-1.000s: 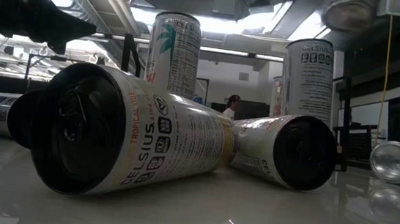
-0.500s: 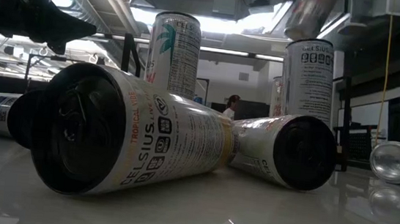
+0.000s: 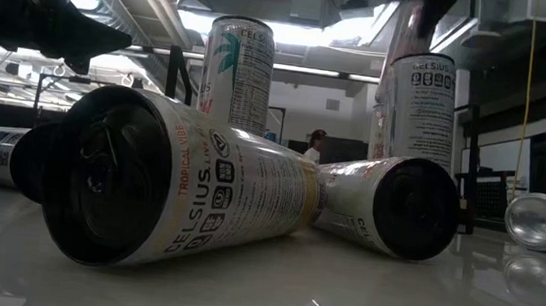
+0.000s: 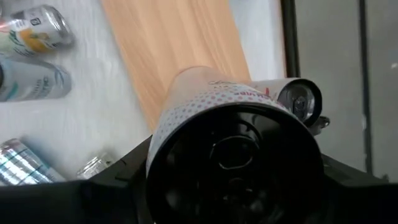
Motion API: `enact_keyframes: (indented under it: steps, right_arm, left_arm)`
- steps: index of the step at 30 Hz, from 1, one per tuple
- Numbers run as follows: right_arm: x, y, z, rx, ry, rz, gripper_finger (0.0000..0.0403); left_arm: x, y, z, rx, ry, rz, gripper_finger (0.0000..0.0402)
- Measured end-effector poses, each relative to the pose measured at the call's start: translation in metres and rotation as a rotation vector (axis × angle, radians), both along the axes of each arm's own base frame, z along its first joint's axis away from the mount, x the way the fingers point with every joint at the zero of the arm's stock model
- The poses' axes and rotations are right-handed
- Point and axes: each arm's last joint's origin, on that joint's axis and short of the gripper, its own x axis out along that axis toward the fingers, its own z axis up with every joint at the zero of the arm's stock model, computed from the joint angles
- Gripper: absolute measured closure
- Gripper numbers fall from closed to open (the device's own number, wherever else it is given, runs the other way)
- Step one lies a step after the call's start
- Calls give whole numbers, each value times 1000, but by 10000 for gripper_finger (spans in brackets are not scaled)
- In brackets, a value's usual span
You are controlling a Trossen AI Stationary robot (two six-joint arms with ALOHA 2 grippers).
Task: Place canned beverage on shelf
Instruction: Put the white-pink soda can on the shelf aligned with the other white-pink soda can
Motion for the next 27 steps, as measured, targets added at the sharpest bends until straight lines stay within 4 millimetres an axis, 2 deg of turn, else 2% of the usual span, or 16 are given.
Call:
enact_keyframes:
  steps: [9, 20, 27]
  right_arm:
    - [-3, -25, -35, 54, 122, -60, 155]
    - [-3, -47, -73, 75, 124, -61, 155]
    - [-4, -47, -89, 102, 155, -60, 155]
  left_arm:
    - [0, 0, 0, 0, 0, 0, 400]
    - [0, 0, 0, 0, 0, 0, 400]
    - [0, 0, 0, 0, -1, 0, 400]
